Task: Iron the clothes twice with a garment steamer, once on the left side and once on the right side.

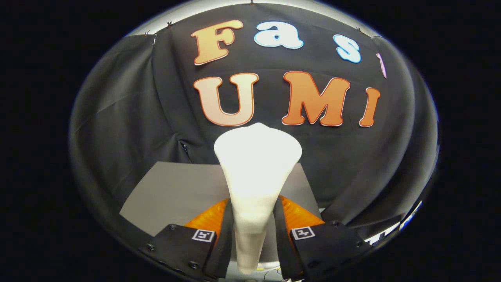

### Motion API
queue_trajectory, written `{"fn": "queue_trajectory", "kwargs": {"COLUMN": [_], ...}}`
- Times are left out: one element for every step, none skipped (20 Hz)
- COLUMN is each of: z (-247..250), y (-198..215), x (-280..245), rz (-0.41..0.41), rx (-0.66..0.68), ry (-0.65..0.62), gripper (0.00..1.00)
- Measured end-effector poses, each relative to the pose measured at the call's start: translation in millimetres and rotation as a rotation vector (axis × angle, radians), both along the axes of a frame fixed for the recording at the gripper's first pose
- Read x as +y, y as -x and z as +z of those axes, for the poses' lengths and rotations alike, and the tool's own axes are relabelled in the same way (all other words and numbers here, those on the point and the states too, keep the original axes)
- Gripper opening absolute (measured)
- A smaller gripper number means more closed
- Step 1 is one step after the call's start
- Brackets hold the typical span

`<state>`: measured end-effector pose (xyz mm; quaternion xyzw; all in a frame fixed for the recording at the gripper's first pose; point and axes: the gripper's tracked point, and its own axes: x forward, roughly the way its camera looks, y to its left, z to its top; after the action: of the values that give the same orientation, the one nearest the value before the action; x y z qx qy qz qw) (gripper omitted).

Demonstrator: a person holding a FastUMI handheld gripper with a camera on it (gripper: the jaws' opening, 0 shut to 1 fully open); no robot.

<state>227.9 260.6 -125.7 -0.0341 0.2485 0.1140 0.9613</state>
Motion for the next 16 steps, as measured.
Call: {"fn": "queue_trajectory", "kwargs": {"z": [-2.9,-3.1,-5.8,-3.4,-0.6,4.4,11.0,17.6,28.4,37.8,48.7,61.3,73.3,85.3,97.1,108.2], "y": [6.7,13.9,20.6,29.9,40.0,49.9,60.8,71.0,81.8,92.4,104.8,114.7,124.0,132.3,139.2,147.7], "x": [-3.9,-10.0,-15.0,-18.5,-19.8,-22.2,-25.4,-27.6,-31.9,-36.6,-43.2,-49.7,-58.8,-69.0,-78.1,-90.4], "rz": [-0.008,-0.017,-0.018,-0.013,-0.008,0.000,0.006,0.018,0.027,0.033,0.037,0.039,0.037,0.032,0.027,0.019], "rx": [0.002,-0.001,-0.003,-0.012,-0.015,-0.029,-0.047,-0.060,-0.083,-0.103,-0.125,-0.155,-0.183,-0.209,-0.235,-0.254], "ry": [-0.018,-0.027,-0.026,-0.036,-0.047,-0.056,-0.066,-0.064,-0.068,-0.075,-0.079,-0.082,-0.076,-0.066,-0.061,-0.062], "gripper": [0.57,0.57,0.57,0.57,0.57,0.57,0.57,0.57,0.57,0.57,0.57,0.57,0.57,0.57,0.57,0.57]}}
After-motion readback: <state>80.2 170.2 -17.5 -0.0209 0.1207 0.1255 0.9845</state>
